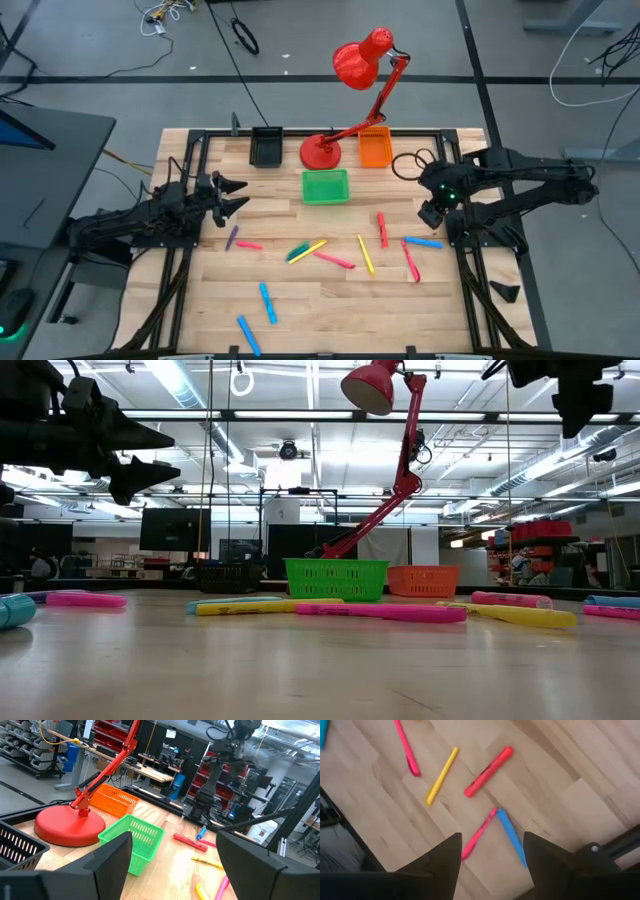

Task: Pick & Place Markers
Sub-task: Put the big blue highlighter into the green basket

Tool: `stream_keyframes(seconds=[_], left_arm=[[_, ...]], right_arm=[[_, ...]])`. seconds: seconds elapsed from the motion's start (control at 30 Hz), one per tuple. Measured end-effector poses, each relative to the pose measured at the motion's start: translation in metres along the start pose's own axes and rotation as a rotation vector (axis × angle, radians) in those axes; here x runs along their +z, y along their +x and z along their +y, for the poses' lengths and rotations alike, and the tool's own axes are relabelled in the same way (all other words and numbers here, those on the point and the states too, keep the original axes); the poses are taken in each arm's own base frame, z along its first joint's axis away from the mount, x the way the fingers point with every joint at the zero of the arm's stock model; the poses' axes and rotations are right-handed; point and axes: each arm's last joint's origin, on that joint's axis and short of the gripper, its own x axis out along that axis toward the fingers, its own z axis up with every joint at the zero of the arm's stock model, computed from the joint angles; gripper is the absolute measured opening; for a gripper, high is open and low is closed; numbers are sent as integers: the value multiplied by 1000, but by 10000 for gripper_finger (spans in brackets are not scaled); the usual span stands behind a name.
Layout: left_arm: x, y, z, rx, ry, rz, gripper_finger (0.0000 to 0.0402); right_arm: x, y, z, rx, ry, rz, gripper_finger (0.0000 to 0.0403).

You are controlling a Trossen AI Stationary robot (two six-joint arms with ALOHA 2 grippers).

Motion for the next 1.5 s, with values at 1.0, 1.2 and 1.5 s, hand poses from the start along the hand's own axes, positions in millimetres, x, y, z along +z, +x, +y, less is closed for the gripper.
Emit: stream_keyframes(seconds=[1.0, 1.2, 1.5], left_arm=[[0, 0, 0, 0, 0, 0, 296], [0, 0, 0, 0, 0, 0, 296], [0, 0, 0, 0, 0, 1, 296]], right_arm=[[-41, 47, 10, -116, -290, 285, 215], [-49, 77, 8, -161, -318, 332, 215], [-59, 117, 3, -184, -346, 357, 215]])
